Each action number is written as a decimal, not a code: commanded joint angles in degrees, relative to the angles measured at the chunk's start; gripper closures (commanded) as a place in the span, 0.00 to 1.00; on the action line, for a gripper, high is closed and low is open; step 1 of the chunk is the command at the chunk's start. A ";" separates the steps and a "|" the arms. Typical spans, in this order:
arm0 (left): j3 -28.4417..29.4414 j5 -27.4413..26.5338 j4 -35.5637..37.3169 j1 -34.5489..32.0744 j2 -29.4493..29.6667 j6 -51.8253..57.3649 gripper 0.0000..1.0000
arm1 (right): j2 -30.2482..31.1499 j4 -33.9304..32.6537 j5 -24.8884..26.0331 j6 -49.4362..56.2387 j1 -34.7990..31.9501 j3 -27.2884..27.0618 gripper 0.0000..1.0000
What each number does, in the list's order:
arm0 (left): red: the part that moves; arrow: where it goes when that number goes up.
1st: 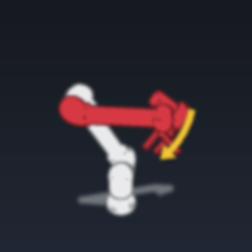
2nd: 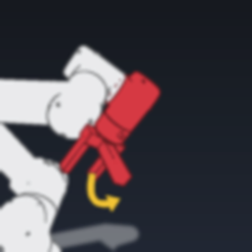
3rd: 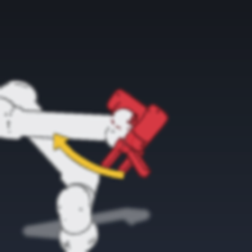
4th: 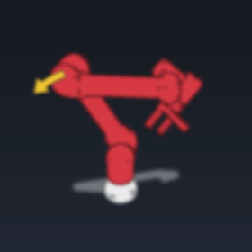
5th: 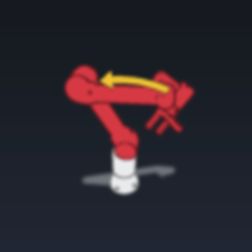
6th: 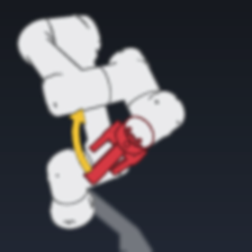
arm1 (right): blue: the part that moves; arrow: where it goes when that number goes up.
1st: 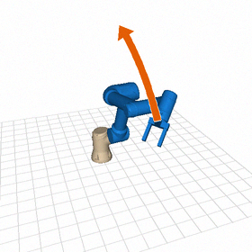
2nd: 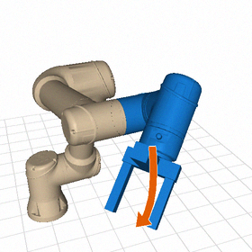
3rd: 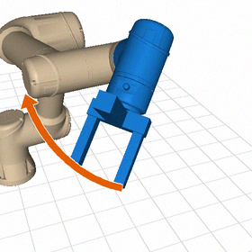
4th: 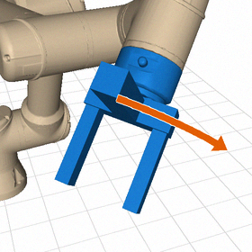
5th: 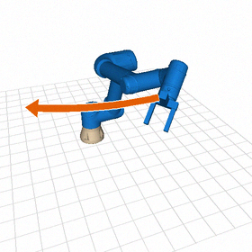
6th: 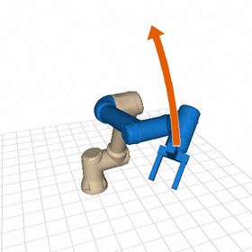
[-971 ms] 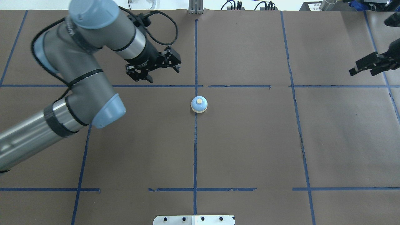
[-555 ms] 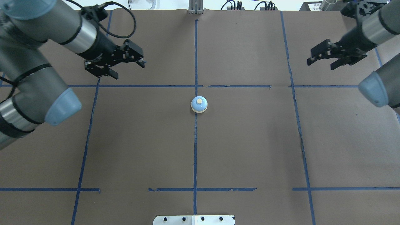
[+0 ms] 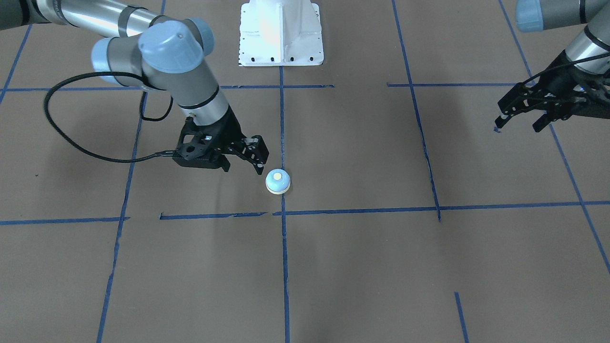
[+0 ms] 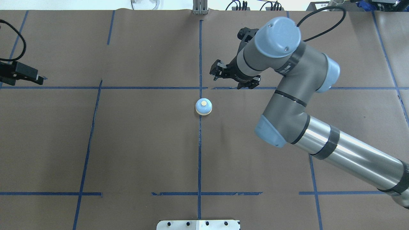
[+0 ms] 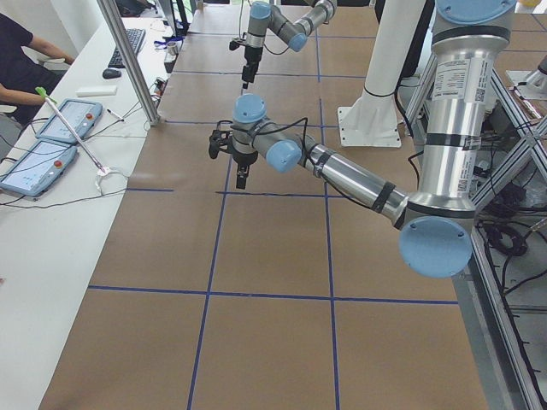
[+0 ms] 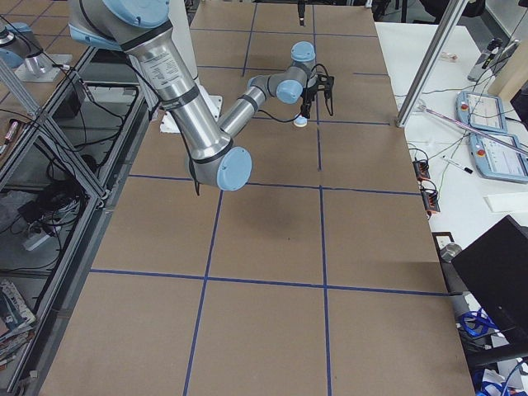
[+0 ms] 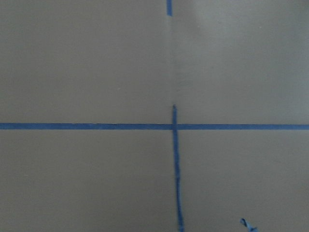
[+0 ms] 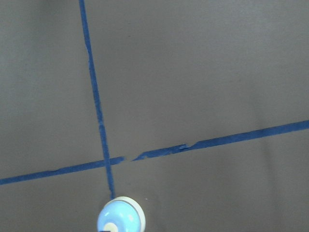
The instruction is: Place and press bell with both arms
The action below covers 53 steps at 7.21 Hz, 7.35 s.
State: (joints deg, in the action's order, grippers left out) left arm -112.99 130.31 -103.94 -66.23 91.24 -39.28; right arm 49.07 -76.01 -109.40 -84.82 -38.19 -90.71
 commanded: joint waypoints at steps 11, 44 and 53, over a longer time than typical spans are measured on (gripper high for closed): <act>-0.65 -4.37 -0.65 -3.74 -9.24 14.67 0.00 | -12.42 -12.67 0.76 -2.72 6.11 17.05 1.00; 0.94 4.42 21.93 -22.54 -12.49 46.05 0.00 | 52.44 -14.08 -27.19 89.13 -50.41 -12.47 0.00; -3.08 4.34 20.71 -21.84 -7.91 45.53 0.00 | 50.17 -13.91 -28.15 88.16 -50.93 -14.93 0.00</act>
State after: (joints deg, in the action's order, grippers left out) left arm -112.60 134.59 -83.17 -88.23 83.25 6.66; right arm 100.02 -90.12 -137.10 3.71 -89.15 -105.26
